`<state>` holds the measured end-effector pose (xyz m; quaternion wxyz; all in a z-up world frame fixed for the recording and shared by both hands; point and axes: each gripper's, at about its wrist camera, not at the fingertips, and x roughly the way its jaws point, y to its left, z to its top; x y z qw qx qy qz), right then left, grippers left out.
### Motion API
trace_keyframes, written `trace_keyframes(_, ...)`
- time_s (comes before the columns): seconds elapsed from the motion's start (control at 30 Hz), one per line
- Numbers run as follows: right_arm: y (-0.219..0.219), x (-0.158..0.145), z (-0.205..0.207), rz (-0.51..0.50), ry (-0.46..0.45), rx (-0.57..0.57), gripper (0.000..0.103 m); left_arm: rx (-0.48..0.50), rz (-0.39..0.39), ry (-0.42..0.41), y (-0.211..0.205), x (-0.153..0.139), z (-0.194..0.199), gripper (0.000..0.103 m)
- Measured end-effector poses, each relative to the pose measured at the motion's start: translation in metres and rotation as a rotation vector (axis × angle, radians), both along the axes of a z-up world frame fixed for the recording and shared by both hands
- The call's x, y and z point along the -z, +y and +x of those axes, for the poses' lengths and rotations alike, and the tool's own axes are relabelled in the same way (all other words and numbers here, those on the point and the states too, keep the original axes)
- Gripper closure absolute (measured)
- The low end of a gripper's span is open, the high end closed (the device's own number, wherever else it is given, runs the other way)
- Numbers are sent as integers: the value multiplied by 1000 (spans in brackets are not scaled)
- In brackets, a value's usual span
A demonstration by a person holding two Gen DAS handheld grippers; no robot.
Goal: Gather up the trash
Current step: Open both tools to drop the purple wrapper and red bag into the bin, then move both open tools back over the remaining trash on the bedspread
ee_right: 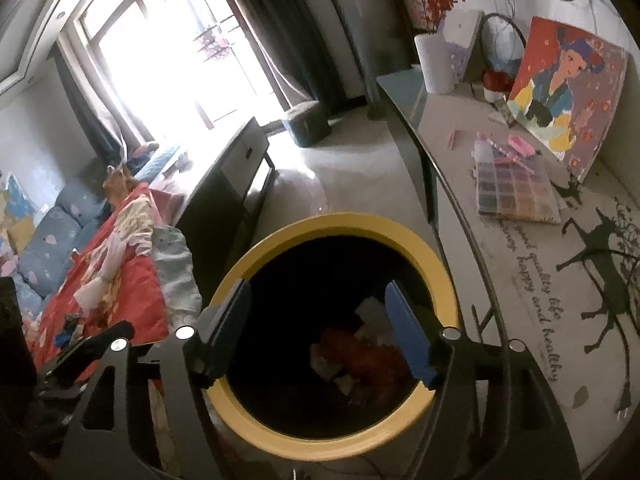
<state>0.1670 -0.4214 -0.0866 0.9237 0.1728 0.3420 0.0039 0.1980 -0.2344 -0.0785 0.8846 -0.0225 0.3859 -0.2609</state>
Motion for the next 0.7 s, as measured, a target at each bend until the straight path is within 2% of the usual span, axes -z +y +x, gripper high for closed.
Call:
trace_keyframes(0.13,4,-7,-2,-15,-23,5,25,-12,-17,-4,6,-6,-4,11)
trace_keyframes(0.7,27,-30,-10,-42,-96,-29,22,-104,-39,-81,41,-28,-24,11)
